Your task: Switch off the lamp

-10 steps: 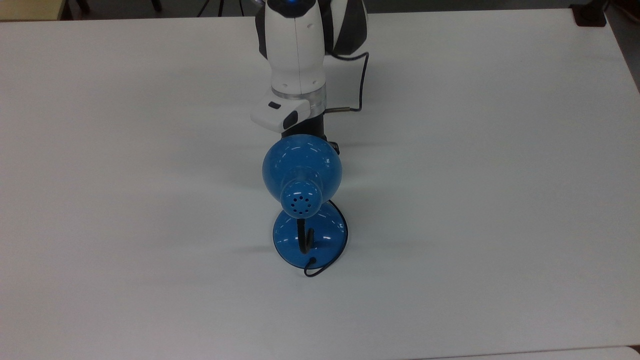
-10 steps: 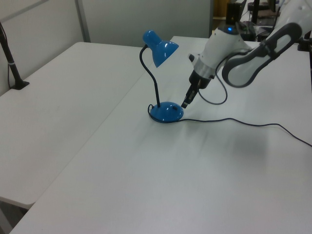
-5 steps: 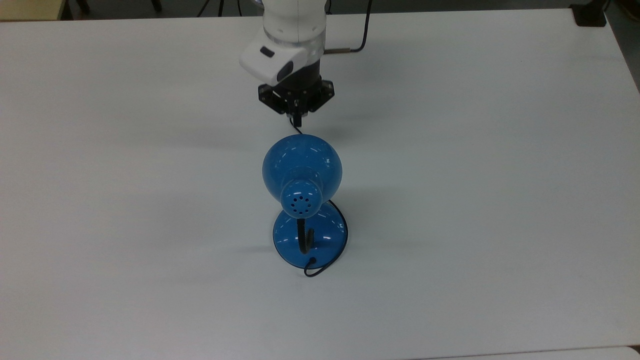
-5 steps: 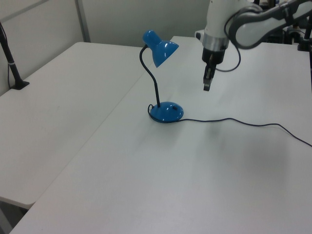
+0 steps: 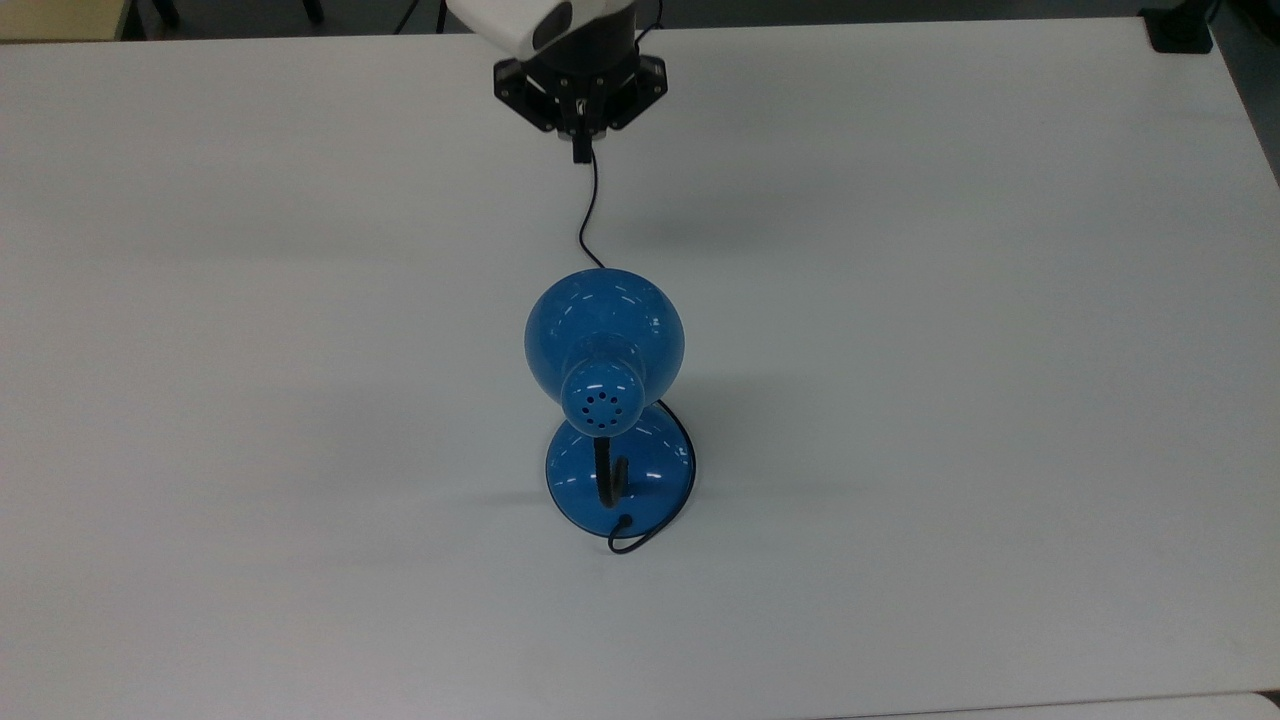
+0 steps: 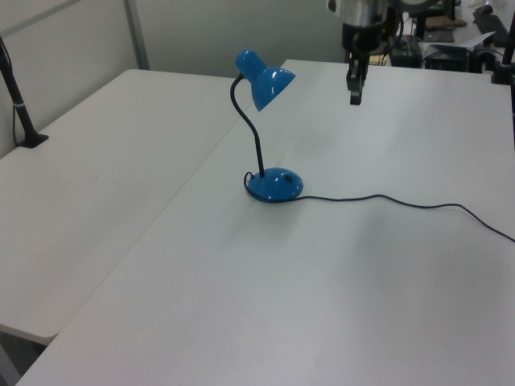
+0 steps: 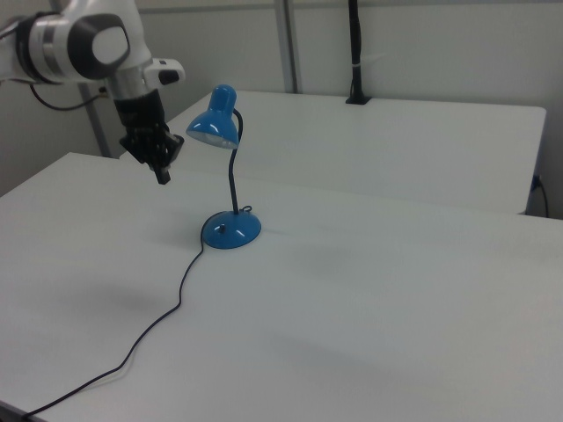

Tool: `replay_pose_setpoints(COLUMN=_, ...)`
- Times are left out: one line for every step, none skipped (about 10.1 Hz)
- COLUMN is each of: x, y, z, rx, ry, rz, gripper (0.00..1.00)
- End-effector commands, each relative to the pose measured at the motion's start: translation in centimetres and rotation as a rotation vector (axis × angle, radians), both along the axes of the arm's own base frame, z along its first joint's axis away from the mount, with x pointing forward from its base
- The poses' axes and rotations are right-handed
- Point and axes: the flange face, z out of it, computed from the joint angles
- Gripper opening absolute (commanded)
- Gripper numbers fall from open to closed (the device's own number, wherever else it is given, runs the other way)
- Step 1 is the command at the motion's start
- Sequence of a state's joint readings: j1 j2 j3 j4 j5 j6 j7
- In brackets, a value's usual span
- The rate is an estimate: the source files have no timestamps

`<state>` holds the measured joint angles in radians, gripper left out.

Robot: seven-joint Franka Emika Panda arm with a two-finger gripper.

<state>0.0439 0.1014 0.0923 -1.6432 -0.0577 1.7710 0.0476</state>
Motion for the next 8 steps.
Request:
replay_pose_setpoints(x=-1.6, y=-0.2, z=4.3, rx=-0.009, ry=-0.002, rz=-0.029, gripper=0.03)
replay_pose_setpoints(x=-2.1, y=-0.5, z=5.0, rx=-0.012, ry=-0.004, rz=-0.034, gripper=0.21)
replay_pose_setpoints(x=-2.3, y=-0.9, z=5.3, rx=-0.019, ry=-0.005, rz=-0.037, gripper=0.57)
replay_pose_setpoints(x=-2.4, y=-0.9, z=5.5, rx=-0.037, ry=-0.009, rz=-0.034, gripper=0.73)
replay_pose_setpoints(x=-2.7, y=-0.9, z=5.5, rx=-0.044, ry=0.005, rz=-0.028, gripper=0.87)
replay_pose_setpoints(x=-2.9, y=-0.9, z=5.4, rx=-0.048, ry=0.019, rz=-0.022, gripper=0.94)
replay_pose_setpoints(x=-3.3, y=-0.8, z=5.8, rx=-0.049, ry=0.016, rz=-0.024, gripper=1.0)
replay_pose_setpoints(x=-3.5, y=-0.8, z=6.1, rx=-0.045, ry=0.013, rz=-0.032, gripper=1.0)
